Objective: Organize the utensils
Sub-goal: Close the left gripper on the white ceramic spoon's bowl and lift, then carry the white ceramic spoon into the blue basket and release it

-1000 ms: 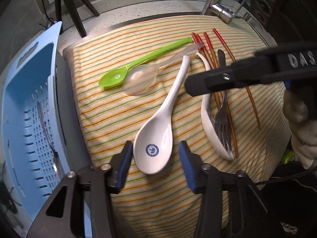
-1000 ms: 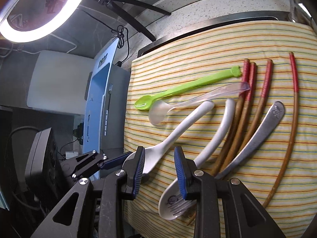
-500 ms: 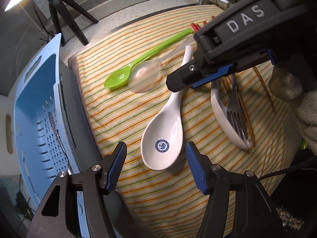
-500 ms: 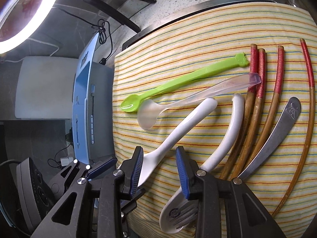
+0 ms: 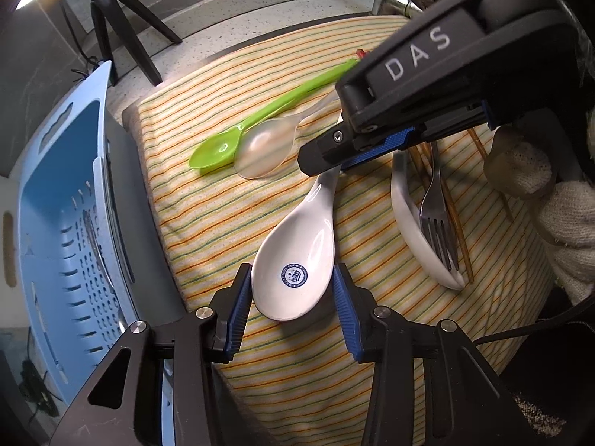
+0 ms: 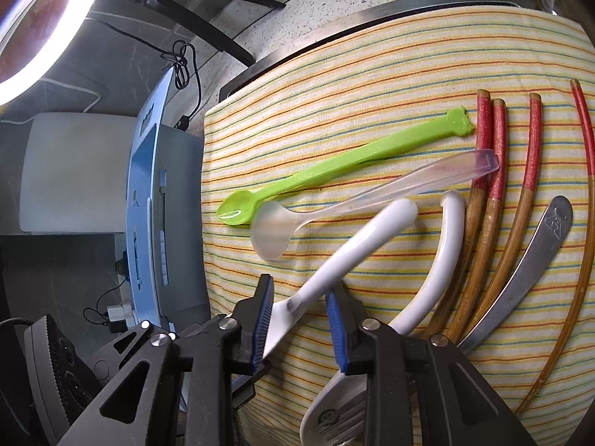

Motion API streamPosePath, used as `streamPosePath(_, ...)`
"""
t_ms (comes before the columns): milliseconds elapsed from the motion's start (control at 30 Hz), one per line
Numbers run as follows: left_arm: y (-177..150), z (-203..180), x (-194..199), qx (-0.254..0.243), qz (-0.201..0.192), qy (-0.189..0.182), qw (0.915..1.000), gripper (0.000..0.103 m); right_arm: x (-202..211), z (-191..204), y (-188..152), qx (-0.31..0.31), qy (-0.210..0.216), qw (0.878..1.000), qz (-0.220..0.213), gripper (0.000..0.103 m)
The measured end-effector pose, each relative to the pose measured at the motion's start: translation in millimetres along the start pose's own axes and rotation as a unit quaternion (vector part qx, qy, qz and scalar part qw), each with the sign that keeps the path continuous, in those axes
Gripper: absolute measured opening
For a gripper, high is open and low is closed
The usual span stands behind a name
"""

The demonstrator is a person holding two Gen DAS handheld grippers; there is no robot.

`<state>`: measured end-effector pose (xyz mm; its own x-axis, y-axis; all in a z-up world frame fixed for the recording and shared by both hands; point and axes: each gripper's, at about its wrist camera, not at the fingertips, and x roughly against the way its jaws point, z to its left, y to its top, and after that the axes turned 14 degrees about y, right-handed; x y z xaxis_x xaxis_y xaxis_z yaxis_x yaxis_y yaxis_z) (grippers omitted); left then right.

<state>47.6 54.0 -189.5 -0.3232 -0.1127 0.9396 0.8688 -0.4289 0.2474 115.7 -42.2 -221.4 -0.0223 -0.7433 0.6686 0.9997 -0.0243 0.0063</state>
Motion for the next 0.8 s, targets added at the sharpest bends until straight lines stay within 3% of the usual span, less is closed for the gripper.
streamPosePath(100,-1.6,1.8,2.2,0.008,-0.003,-0.004,1.0000,0.041,2.8,-1.9,-0.8,-0.002,0.004,1.000,-0.001,0.015)
streamPosePath(433,-11.4,8.1,23.6,0.039,-0.027,-0.012,0.9988,0.041,18.3,19.2,-4.3,0.020,0.019,1.000,-0.012,0.012)
streamPosePath(800,-39.5,59.3,64.7,0.111,-0.067,0.008,0.9915,0.041,5.2,97.8,-0.4,0.093,0.038,0.995,0.003,0.011)
